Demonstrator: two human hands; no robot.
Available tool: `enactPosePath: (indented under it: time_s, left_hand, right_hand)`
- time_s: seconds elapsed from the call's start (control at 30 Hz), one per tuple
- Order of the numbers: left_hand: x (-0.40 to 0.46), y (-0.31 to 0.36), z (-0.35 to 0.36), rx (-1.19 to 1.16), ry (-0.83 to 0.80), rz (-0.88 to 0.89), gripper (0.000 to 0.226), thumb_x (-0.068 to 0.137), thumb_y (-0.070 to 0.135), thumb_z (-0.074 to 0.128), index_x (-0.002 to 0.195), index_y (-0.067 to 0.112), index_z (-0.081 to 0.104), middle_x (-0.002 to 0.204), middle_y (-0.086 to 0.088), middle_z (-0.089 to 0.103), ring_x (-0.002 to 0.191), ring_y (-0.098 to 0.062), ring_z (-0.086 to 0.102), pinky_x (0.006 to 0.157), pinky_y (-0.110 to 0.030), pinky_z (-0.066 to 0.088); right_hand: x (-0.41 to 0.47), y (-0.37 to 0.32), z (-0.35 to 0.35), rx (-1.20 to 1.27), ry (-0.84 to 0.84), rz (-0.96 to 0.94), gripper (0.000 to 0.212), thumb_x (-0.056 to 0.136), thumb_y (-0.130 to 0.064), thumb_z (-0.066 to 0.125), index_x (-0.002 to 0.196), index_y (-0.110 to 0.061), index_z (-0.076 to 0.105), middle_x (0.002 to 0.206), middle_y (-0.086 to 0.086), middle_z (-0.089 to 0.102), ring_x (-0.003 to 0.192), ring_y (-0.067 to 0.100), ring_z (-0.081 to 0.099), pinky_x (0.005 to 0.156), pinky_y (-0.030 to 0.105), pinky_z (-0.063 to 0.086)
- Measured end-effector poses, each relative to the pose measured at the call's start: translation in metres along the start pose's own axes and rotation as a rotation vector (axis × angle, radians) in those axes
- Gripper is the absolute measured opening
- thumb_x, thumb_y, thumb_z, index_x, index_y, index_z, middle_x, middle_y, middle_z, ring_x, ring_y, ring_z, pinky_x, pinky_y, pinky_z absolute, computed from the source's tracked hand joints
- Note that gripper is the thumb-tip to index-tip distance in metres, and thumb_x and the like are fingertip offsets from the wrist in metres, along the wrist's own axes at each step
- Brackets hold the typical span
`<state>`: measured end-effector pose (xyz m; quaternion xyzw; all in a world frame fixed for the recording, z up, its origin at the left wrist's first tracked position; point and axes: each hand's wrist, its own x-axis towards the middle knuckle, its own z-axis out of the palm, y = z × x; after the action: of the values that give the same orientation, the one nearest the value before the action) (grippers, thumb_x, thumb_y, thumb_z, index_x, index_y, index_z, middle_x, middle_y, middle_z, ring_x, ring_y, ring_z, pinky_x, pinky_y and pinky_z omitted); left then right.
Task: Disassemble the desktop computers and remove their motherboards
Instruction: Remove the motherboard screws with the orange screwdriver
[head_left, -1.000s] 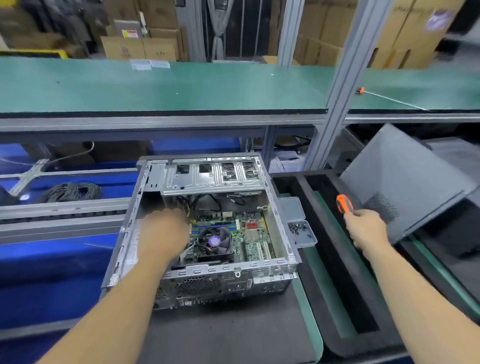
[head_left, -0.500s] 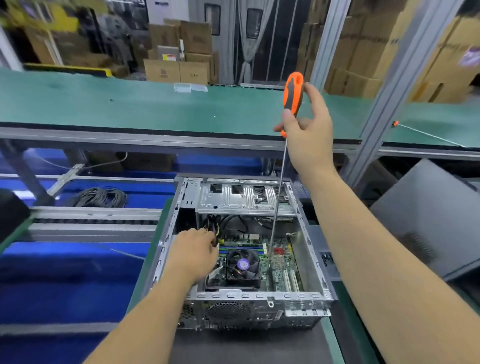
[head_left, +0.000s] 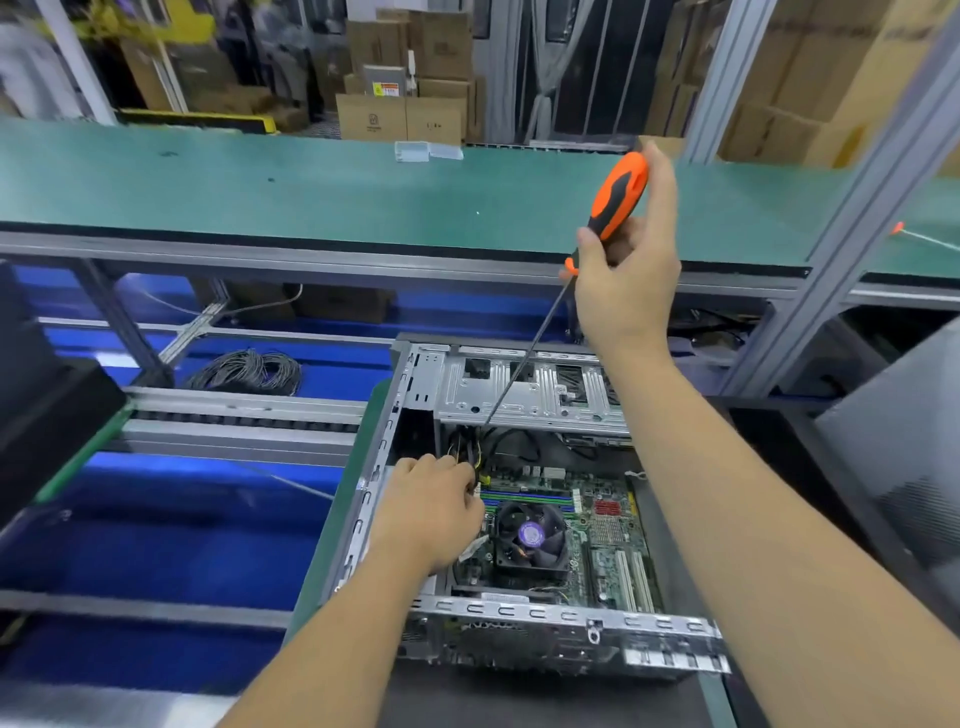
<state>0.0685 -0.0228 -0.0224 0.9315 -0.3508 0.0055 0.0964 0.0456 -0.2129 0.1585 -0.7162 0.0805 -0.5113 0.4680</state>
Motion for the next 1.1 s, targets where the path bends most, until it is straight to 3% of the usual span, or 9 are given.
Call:
enactPosePath:
  time_s: [0.17, 0.43, 0.53, 0.7, 0.83, 0.9, 0.97, 1.03, 1.1]
  left_hand:
    - [0.000, 0.000, 0.002, -0.003, 0.001, 0.000, 0.029, 0.093, 0.036, 0.037, 0.105, 0.029, 0.063, 0.100, 0.010, 0.062, 0.095, -0.015, 0.052, 0.099, -0.037, 0.036]
    - [0.000, 0.000, 0.001, 0.014, -0.033, -0.008, 0.028, 0.093, 0.035, 0.035, 0.096, 0.028, 0.061, 0.096, 0.010, 0.059, 0.093, -0.016, 0.050, 0.099, -0.037, 0.036]
    - [0.000, 0.000, 0.000, 0.007, -0.044, -0.016, 0.026, 0.093, 0.034, 0.035, 0.092, 0.027, 0.061, 0.095, 0.010, 0.059, 0.092, -0.016, 0.049, 0.099, -0.036, 0.036]
    - [0.001, 0.001, 0.000, 0.014, -0.063, -0.025, 0.028, 0.093, 0.035, 0.035, 0.090, 0.027, 0.062, 0.093, 0.009, 0.058, 0.091, -0.016, 0.049, 0.099, -0.035, 0.035]
    - [0.000, 0.002, -0.003, 0.051, -0.087, -0.021, 0.028, 0.094, 0.032, 0.036, 0.091, 0.026, 0.063, 0.094, 0.008, 0.058, 0.092, -0.017, 0.050, 0.097, -0.035, 0.037]
    - [0.008, 0.006, -0.012, 0.079, -0.141, 0.004, 0.027, 0.094, 0.029, 0.039, 0.092, 0.022, 0.064, 0.095, 0.005, 0.059, 0.094, -0.021, 0.054, 0.087, -0.035, 0.041]
    - [0.027, 0.008, -0.023, 0.093, -0.257, 0.044, 0.025, 0.093, 0.023, 0.042, 0.098, 0.018, 0.066, 0.101, 0.000, 0.065, 0.098, -0.025, 0.060, 0.080, -0.035, 0.048]
    - [0.054, 0.008, -0.033, 0.121, -0.400, 0.081, 0.031, 0.092, 0.015, 0.045, 0.112, 0.020, 0.068, 0.111, -0.002, 0.068, 0.106, -0.027, 0.062, 0.086, -0.038, 0.053]
    - [0.077, 0.005, -0.036, 0.124, -0.547, 0.098, 0.041, 0.089, 0.006, 0.046, 0.119, 0.021, 0.069, 0.122, -0.001, 0.068, 0.112, -0.027, 0.062, 0.092, -0.039, 0.052]
  right_hand:
    - [0.000, 0.001, 0.001, 0.008, 0.053, -0.001, 0.071, 0.093, -0.005, 0.058, 0.153, -0.029, 0.029, 0.115, 0.014, 0.061, 0.083, 0.016, 0.064, 0.072, 0.042, 0.061]
    - [0.006, -0.003, 0.000, 0.020, 0.112, -0.031, 0.072, 0.092, -0.004, 0.058, 0.154, -0.024, 0.027, 0.119, 0.013, 0.063, 0.082, 0.016, 0.065, 0.069, 0.039, 0.061]
    - [0.002, -0.001, 0.000, -0.021, 0.044, -0.046, 0.070, 0.091, -0.009, 0.060, 0.152, -0.026, 0.029, 0.117, 0.014, 0.061, 0.089, 0.026, 0.067, 0.074, 0.043, 0.061]
    - [-0.020, 0.011, 0.001, -0.091, -0.101, -0.065, 0.064, 0.088, -0.012, 0.060, 0.142, -0.034, 0.034, 0.086, -0.008, 0.057, 0.067, 0.030, 0.064, 0.067, 0.049, 0.058]
    - [-0.033, 0.016, -0.007, -0.095, -0.159, -0.077, 0.067, 0.092, -0.012, 0.060, 0.151, -0.029, 0.032, 0.105, -0.007, 0.060, 0.078, 0.027, 0.062, 0.074, 0.046, 0.057]
    - [-0.032, 0.017, -0.012, -0.099, -0.176, -0.093, 0.068, 0.095, -0.011, 0.057, 0.155, -0.025, 0.028, 0.120, -0.019, 0.057, 0.090, 0.025, 0.059, 0.082, 0.040, 0.054]
    - [-0.031, 0.021, -0.020, -0.125, -0.221, -0.104, 0.068, 0.096, -0.010, 0.055, 0.156, -0.023, 0.026, 0.122, -0.025, 0.055, 0.092, 0.023, 0.057, 0.084, 0.036, 0.050]
    - [-0.034, 0.029, -0.027, -0.155, -0.295, -0.099, 0.068, 0.096, -0.006, 0.055, 0.156, -0.022, 0.027, 0.126, -0.020, 0.057, 0.100, 0.019, 0.057, 0.090, 0.035, 0.050]
    - [-0.041, 0.039, -0.033, -0.150, -0.358, -0.063, 0.067, 0.097, -0.004, 0.055, 0.156, -0.021, 0.028, 0.130, -0.029, 0.052, 0.110, 0.006, 0.057, 0.098, 0.030, 0.048]
